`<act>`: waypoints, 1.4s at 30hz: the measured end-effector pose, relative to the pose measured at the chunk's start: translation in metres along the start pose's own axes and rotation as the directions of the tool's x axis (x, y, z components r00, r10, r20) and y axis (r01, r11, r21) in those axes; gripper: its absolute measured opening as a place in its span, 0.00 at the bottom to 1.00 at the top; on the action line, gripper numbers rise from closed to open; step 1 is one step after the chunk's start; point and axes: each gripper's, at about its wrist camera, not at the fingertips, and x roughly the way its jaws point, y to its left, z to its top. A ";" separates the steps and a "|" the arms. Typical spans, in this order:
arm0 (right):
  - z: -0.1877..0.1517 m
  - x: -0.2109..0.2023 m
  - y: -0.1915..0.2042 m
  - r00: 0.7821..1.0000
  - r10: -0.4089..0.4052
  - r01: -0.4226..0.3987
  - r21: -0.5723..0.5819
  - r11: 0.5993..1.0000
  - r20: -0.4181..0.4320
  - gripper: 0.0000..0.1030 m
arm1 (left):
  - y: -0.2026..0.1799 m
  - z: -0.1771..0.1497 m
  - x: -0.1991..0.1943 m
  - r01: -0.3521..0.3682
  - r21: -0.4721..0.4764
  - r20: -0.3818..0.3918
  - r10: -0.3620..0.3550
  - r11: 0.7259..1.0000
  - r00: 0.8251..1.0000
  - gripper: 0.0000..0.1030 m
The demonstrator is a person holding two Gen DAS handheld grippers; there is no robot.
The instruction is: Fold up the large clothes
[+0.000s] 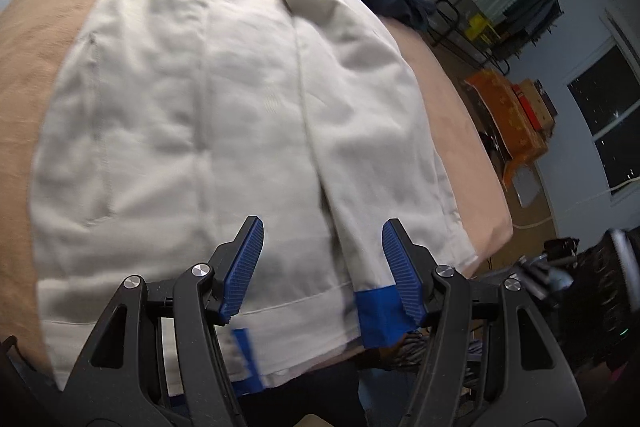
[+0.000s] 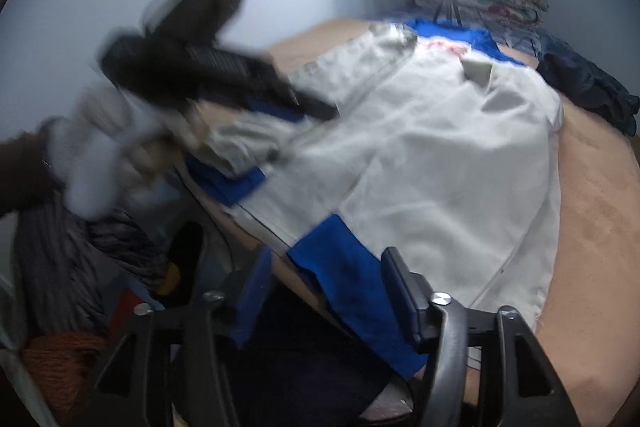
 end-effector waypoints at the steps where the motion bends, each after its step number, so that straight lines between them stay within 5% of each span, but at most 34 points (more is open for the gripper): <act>1: 0.002 -0.008 -0.005 1.000 0.021 -0.021 0.015 1.000 0.018 0.58 | -0.002 -0.001 0.003 0.004 -0.003 -0.008 -0.004 1.000 1.000 0.62; 7: 0.028 -0.028 -0.067 0.994 0.005 -0.026 0.204 0.979 0.106 0.58 | -0.006 0.000 0.032 0.006 -0.029 -0.059 -0.008 1.000 0.998 0.62; 12: 0.058 -0.020 -0.150 0.992 -0.070 0.021 0.395 0.919 0.109 0.58 | -0.004 0.004 0.050 0.004 -0.059 -0.076 -0.008 0.998 0.997 0.62; 15: 0.073 -0.010 -0.200 0.987 -0.093 0.013 0.514 0.858 0.131 0.58 | -0.001 0.008 0.058 0.018 -0.092 -0.079 -0.025 0.996 0.997 0.51; 21: 0.094 0.033 -0.278 0.984 -0.144 0.042 0.656 0.754 0.103 0.57 | -0.005 0.013 0.071 0.040 -0.079 -0.104 -0.048 0.996 0.993 0.07; 26: 0.104 0.070 -0.319 0.983 -0.154 0.034 0.711 0.703 0.105 0.57 | -0.021 0.009 0.063 0.046 -0.040 -0.069 -0.049 0.998 0.996 0.01; 29: 0.109 0.091 -0.335 0.985 -0.135 0.011 0.739 0.674 0.108 0.47 | -0.037 0.006 0.052 0.065 0.002 -0.045 -0.065 0.998 0.997 0.00; 32: 0.117 0.101 -0.342 0.985 -0.129 0.002 0.738 0.675 0.115 0.41 | -0.042 -0.001 0.049 0.000 0.055 -0.025 0.001 0.998 1.000 0.00; 37: 0.130 0.110 -0.344 0.984 -0.142 0.024 0.724 0.689 0.103 0.03 | -0.036 -0.007 0.057 -0.021 0.048 -0.051 0.023 0.999 0.998 0.00; 42: 0.157 0.084 -0.328 0.946 -0.315 0.204 0.612 0.764 0.078 0.00 | -0.044 -0.007 0.063 -0.031 0.061 -0.060 0.035 0.998 0.998 0.00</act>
